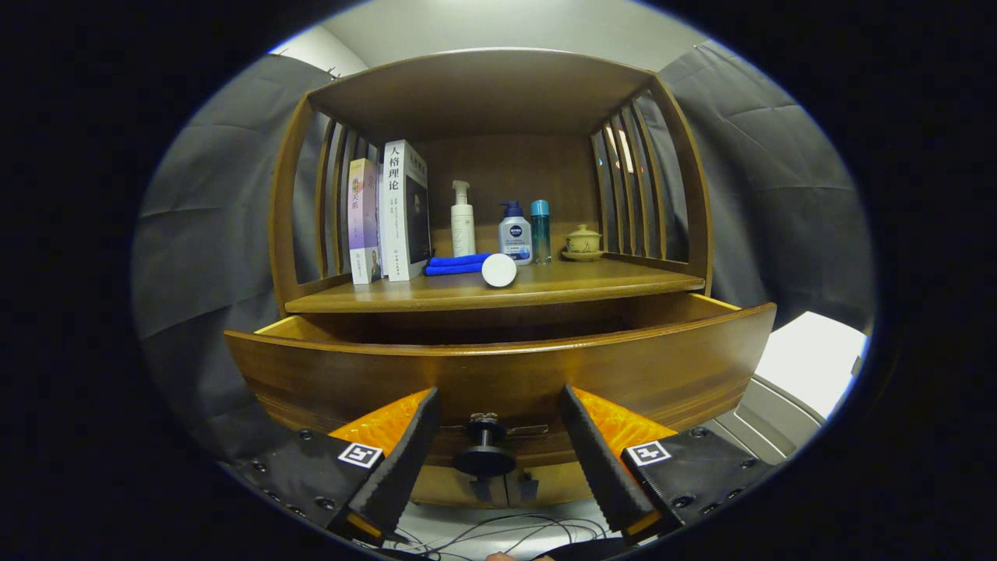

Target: Pull open the drawer, take out the items inside it, and place them on the countertop above the cabinet.

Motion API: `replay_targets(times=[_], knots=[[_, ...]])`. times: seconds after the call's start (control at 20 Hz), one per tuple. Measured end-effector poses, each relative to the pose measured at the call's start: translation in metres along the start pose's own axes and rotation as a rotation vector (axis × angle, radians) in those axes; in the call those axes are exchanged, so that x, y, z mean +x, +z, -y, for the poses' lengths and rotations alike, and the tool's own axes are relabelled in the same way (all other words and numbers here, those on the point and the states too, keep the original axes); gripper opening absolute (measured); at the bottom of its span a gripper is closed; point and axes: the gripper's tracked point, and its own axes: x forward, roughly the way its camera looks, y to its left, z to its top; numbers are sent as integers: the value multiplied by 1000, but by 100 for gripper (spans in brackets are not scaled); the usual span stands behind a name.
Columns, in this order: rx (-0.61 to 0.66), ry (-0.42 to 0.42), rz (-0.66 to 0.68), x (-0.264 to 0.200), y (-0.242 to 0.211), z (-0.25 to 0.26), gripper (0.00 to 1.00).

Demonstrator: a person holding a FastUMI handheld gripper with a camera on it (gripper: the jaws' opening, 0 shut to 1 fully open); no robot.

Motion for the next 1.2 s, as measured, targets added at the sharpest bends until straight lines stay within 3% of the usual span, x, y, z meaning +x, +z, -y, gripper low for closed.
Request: replay_targets(times=[0.65,1.2], knots=[[-29,-8,3,67,14,-1,98],[-62,3,0,95,18,-14,98]])
